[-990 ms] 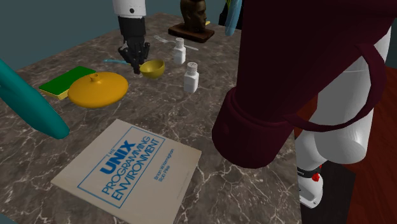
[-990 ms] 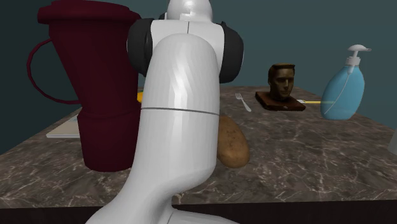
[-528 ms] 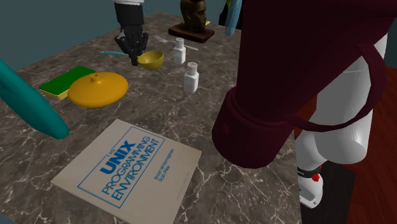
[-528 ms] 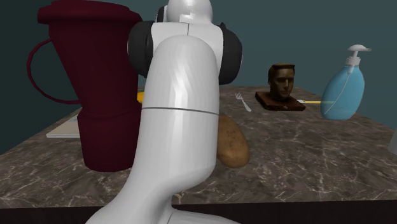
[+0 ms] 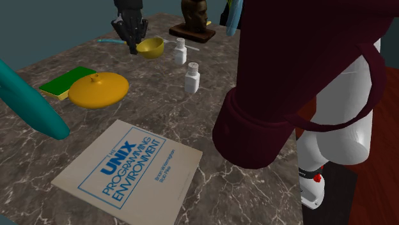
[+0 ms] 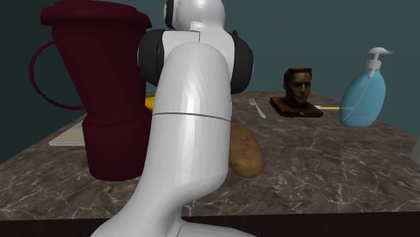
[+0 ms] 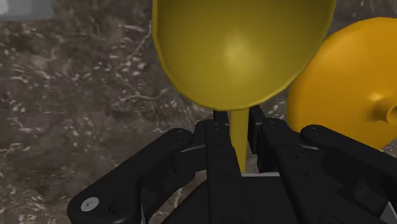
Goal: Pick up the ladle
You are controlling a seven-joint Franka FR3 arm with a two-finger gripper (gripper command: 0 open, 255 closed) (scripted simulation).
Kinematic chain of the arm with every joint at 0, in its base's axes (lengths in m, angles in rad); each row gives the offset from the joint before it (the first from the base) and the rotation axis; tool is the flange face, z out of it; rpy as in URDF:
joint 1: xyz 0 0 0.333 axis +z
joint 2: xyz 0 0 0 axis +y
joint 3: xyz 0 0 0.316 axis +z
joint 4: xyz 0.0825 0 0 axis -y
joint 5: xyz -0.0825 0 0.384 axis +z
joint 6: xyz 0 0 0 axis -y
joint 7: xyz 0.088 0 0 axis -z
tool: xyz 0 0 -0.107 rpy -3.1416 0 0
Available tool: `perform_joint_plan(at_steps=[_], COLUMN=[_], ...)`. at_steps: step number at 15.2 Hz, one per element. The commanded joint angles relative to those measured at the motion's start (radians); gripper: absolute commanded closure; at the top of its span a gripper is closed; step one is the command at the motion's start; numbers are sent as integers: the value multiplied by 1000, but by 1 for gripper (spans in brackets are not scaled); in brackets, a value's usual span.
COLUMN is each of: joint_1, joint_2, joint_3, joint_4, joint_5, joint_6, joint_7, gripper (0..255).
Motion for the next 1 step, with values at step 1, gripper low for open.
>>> perform_joint_plan(at_steps=[1], joint_1=[1], joint_2=[2], joint_3=[0], joint_4=[10], joint_5=[0], joint_6=[-9], joint_7=[1], gripper=[255])
